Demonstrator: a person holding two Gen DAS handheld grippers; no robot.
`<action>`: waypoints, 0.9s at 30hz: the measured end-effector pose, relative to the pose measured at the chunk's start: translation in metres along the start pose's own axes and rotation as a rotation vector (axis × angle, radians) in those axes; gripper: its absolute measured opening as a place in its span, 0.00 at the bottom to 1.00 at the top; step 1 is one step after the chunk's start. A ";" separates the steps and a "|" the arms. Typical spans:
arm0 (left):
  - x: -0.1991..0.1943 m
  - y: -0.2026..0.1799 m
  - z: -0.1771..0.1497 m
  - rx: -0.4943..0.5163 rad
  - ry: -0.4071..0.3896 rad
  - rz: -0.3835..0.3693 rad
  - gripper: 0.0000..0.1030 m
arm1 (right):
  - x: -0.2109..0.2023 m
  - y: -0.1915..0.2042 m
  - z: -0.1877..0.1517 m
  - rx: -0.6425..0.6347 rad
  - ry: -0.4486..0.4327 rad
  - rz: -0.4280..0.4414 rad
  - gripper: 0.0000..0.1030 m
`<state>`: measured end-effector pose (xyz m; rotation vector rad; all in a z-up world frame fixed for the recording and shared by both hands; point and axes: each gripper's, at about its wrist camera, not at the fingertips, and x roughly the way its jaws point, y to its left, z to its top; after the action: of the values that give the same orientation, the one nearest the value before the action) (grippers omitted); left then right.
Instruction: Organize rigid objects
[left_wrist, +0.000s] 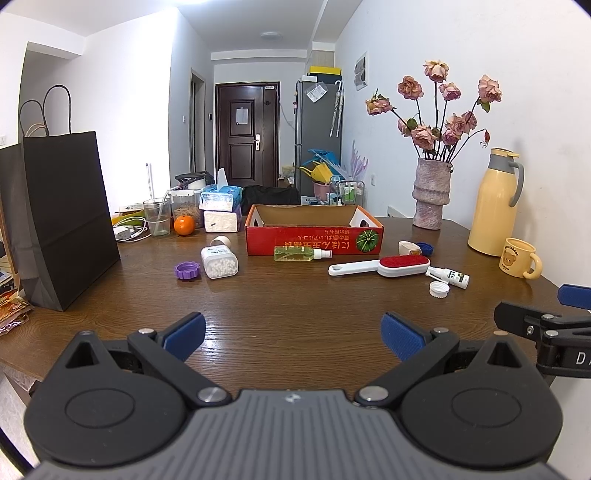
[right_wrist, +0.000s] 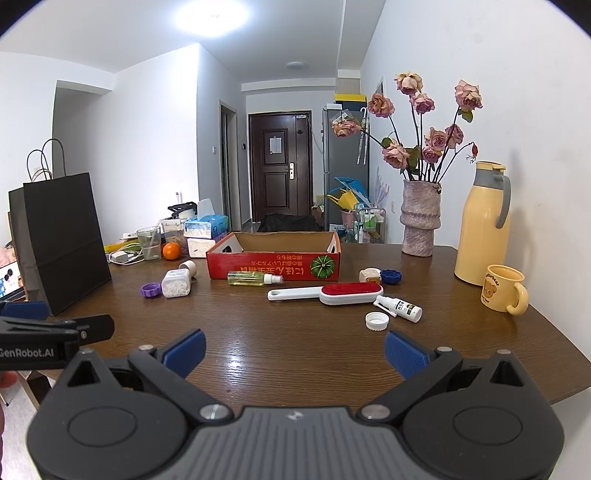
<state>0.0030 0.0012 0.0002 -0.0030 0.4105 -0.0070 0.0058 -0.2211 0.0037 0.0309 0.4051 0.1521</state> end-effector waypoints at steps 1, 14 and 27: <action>0.000 0.000 0.000 0.000 0.000 0.000 1.00 | 0.000 0.000 0.000 0.000 0.000 -0.001 1.00; 0.001 0.001 0.001 -0.002 0.003 -0.001 1.00 | 0.002 -0.003 0.001 0.002 0.003 0.000 1.00; 0.026 -0.001 0.008 -0.013 0.034 0.005 1.00 | 0.022 -0.012 0.005 0.008 0.020 -0.014 1.00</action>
<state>0.0297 -0.0003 -0.0028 -0.0151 0.4446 0.0006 0.0289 -0.2299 -0.0012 0.0339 0.4258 0.1369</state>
